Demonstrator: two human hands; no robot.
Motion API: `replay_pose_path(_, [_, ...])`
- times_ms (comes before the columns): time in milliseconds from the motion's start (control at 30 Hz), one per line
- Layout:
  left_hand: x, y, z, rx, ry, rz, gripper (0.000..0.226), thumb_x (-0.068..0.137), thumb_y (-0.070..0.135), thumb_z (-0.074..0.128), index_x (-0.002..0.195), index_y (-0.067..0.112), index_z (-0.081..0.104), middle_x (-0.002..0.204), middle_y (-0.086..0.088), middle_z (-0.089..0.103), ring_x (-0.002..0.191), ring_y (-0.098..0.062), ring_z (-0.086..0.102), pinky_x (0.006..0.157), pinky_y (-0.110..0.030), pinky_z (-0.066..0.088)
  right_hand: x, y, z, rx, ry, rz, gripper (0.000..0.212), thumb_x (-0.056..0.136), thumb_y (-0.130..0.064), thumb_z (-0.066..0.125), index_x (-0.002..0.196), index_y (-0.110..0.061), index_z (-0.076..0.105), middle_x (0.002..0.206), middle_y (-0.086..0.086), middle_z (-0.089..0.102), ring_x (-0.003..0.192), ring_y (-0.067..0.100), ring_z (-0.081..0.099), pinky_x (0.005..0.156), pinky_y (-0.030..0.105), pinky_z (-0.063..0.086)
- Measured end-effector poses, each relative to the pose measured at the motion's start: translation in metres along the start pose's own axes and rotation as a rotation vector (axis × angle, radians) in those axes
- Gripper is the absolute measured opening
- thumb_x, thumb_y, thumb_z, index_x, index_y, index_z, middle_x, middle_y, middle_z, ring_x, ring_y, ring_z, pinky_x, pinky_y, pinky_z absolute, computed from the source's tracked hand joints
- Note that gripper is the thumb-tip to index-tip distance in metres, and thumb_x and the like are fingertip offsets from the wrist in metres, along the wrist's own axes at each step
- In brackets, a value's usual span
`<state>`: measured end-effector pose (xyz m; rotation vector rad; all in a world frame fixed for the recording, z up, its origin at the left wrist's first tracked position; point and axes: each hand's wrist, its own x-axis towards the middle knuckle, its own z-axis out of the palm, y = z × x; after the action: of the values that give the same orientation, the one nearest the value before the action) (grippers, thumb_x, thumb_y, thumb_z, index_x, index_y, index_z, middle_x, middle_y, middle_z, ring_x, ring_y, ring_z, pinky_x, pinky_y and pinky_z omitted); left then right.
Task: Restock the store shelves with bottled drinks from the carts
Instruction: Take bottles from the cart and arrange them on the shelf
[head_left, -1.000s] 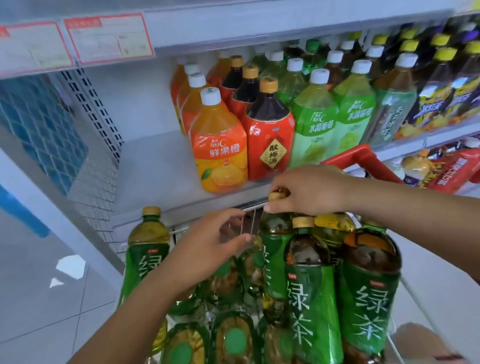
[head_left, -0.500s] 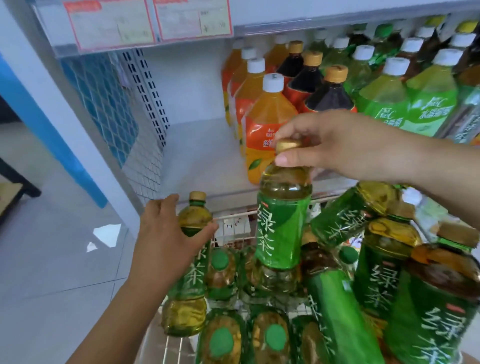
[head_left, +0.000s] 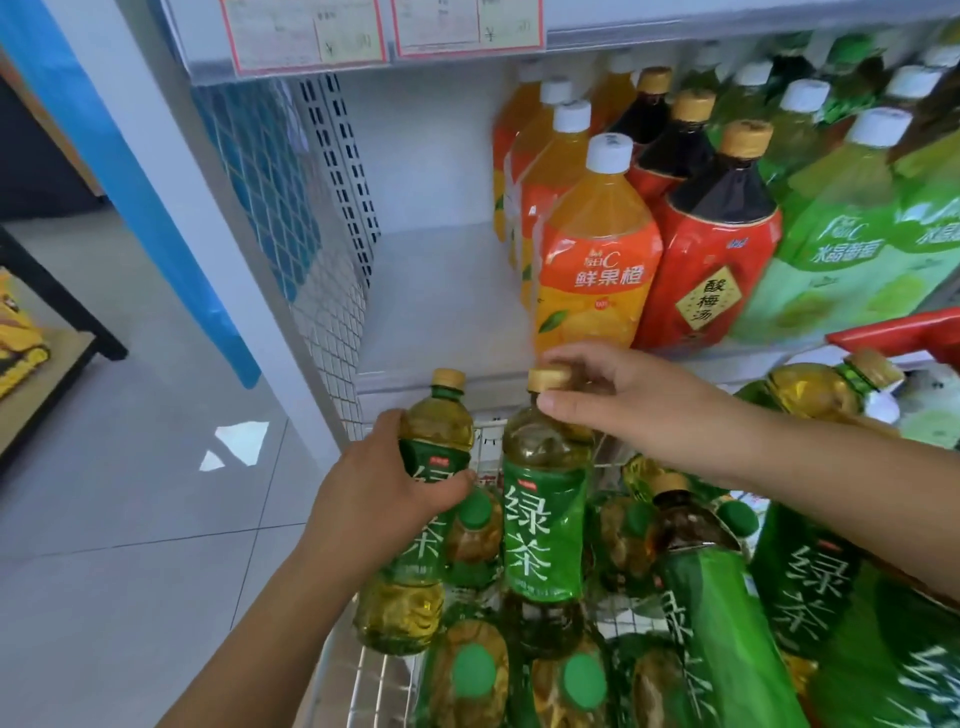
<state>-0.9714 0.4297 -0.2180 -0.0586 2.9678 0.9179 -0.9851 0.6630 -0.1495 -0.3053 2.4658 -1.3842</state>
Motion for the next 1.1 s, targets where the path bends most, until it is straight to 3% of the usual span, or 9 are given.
replay_pose_path(67, [-0.003, 0.004, -0.001, -0.031, -0.011, 0.037, 0.061, 0.066, 0.059, 0.078, 0.110, 0.038, 0.042, 0.083, 0.020, 0.062, 0.078, -0.002, 0.061, 0.068, -0.027, 0.051, -0.001, 0.000, 0.005, 0.074, -0.069, 0.087, 0.052, 0.075, -0.041, 0.076, 0.121, -0.036, 0.053, 0.113, -0.017, 0.063, 0.096, -0.002, 0.062, 0.089, 0.023, 0.050])
replay_pose_path(200, [-0.009, 0.004, -0.001, -0.157, -0.029, 0.072, 0.067, 0.065, 0.053, 0.081, 0.115, 0.043, 0.038, 0.087, 0.026, 0.061, 0.081, 0.009, 0.059, 0.068, -0.019, 0.050, -0.010, 0.006, 0.025, -0.054, -0.192, 0.127, 0.092, 0.068, -0.037, 0.084, 0.134, -0.047, 0.022, 0.109, -0.031, 0.049, 0.089, -0.015, 0.051, 0.071, -0.002, 0.040])
replay_pose_path(333, [-0.011, 0.004, -0.001, -0.228, -0.050, 0.088, 0.068, 0.066, 0.049, 0.084, 0.115, 0.045, 0.037, 0.089, 0.028, 0.061, 0.079, 0.017, 0.058, 0.066, -0.008, 0.046, -0.014, 0.013, 0.043, -0.105, -0.142, 0.161, 0.121, 0.065, -0.044, 0.085, 0.144, -0.046, -0.007, 0.127, -0.016, 0.050, 0.108, 0.003, 0.055, 0.089, 0.013, 0.042])
replay_pose_path(500, [-0.012, 0.009, -0.011, -0.346, -0.071, 0.130, 0.066, 0.067, 0.041, 0.085, 0.119, 0.042, 0.044, 0.094, 0.026, 0.065, 0.086, 0.018, 0.059, 0.066, -0.004, 0.047, -0.018, 0.006, 0.043, -0.015, 0.023, 0.130, 0.089, 0.062, -0.035, 0.088, 0.127, -0.035, 0.027, 0.103, -0.026, 0.054, 0.087, -0.014, 0.053, 0.064, 0.002, 0.041])
replay_pose_path(700, [-0.009, 0.046, -0.067, -0.588, 0.117, 0.272, 0.054, 0.069, 0.026, 0.087, 0.110, 0.044, 0.058, 0.094, 0.024, 0.070, 0.084, 0.005, 0.067, 0.068, -0.010, 0.049, -0.020, -0.042, 0.007, 0.143, 0.217, -0.119, 0.055, 0.064, -0.020, 0.087, 0.103, -0.041, 0.054, 0.095, -0.020, 0.070, 0.084, -0.012, 0.063, 0.066, 0.006, 0.049])
replay_pose_path(767, [-0.006, 0.063, -0.094, -0.661, 0.175, 0.343, 0.052, 0.065, 0.029, 0.087, 0.109, 0.043, 0.062, 0.094, 0.017, 0.072, 0.084, 0.000, 0.069, 0.071, -0.018, 0.052, -0.023, -0.069, -0.010, 0.195, 0.241, -0.249, 0.057, 0.066, -0.014, 0.085, 0.109, -0.039, 0.057, 0.099, -0.022, 0.070, 0.088, -0.007, 0.066, 0.069, 0.010, 0.051])
replay_pose_path(900, [0.003, 0.090, -0.150, -0.774, 0.315, 0.499, 0.046, 0.058, 0.034, 0.083, 0.099, 0.042, 0.063, 0.088, 0.018, 0.073, 0.078, -0.001, 0.070, 0.064, -0.015, 0.052, -0.022, -0.123, -0.045, 0.237, 0.318, -0.509, 0.066, 0.061, -0.009, 0.085, 0.119, -0.028, 0.059, 0.102, -0.007, 0.074, 0.094, 0.008, 0.070, 0.077, 0.021, 0.055])
replay_pose_path(1000, [0.012, 0.103, -0.192, -0.807, 0.418, 0.622, 0.043, 0.057, 0.044, 0.079, 0.097, 0.042, 0.065, 0.093, 0.011, 0.074, 0.088, -0.017, 0.072, 0.079, -0.040, 0.058, -0.018, -0.164, -0.069, 0.259, 0.423, -0.696, 0.059, 0.059, -0.009, 0.087, 0.111, -0.024, 0.061, 0.097, 0.004, 0.074, 0.093, 0.022, 0.069, 0.080, 0.048, 0.057])
replay_pose_path(1100, [0.021, 0.106, -0.226, -0.833, 0.476, 0.706, 0.043, 0.060, 0.041, 0.079, 0.100, 0.037, 0.065, 0.096, 0.002, 0.073, 0.094, -0.036, 0.071, 0.086, -0.063, 0.053, -0.013, -0.205, -0.093, 0.263, 0.495, -0.855, 0.056, 0.066, -0.009, 0.082, 0.115, -0.017, 0.056, 0.101, 0.004, 0.073, 0.098, 0.028, 0.068, 0.088, 0.055, 0.053])
